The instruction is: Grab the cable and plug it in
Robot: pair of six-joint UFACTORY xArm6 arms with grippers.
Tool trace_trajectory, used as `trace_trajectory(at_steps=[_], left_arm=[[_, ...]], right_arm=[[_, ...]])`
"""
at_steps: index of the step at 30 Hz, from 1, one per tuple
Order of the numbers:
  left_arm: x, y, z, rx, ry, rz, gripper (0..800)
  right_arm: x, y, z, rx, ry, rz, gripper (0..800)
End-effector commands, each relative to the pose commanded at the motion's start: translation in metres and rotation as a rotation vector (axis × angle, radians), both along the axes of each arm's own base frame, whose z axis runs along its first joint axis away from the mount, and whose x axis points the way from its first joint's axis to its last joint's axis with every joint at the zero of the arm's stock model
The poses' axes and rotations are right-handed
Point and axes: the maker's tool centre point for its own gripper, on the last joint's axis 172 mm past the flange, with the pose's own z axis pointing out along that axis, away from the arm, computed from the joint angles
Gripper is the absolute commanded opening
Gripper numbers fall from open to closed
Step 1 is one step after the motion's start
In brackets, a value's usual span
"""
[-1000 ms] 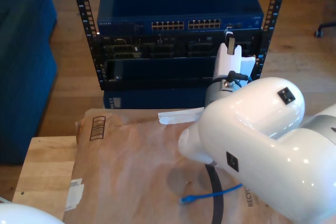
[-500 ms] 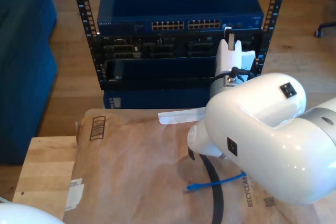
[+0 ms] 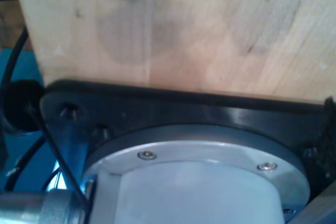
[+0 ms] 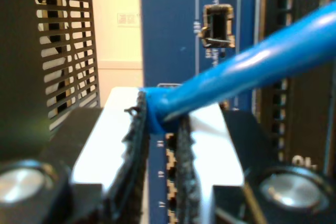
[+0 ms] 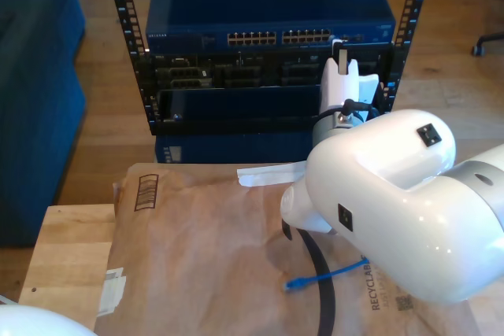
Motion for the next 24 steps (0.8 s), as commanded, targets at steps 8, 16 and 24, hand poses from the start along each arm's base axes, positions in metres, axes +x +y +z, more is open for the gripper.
trace_trajectory(at_steps=[8, 16, 24], left_arm=[[0.0, 0.0, 0.0, 0.0, 0.001, 0.001, 800], [0.0, 0.0, 0.0, -0.002, 0.001, 0.001, 800], [0.0, -0.001, 0.0, -0.002, 0.001, 0.001, 800]], right_arm=[[0.002, 0.007, -0.003, -0.011, 0.001, 0.023, 0], [0.007, 0.009, -0.004, -0.007, -0.007, 0.021, 0], [0.013, 0.006, 0.0, 0.0, -0.021, 0.014, 0]])
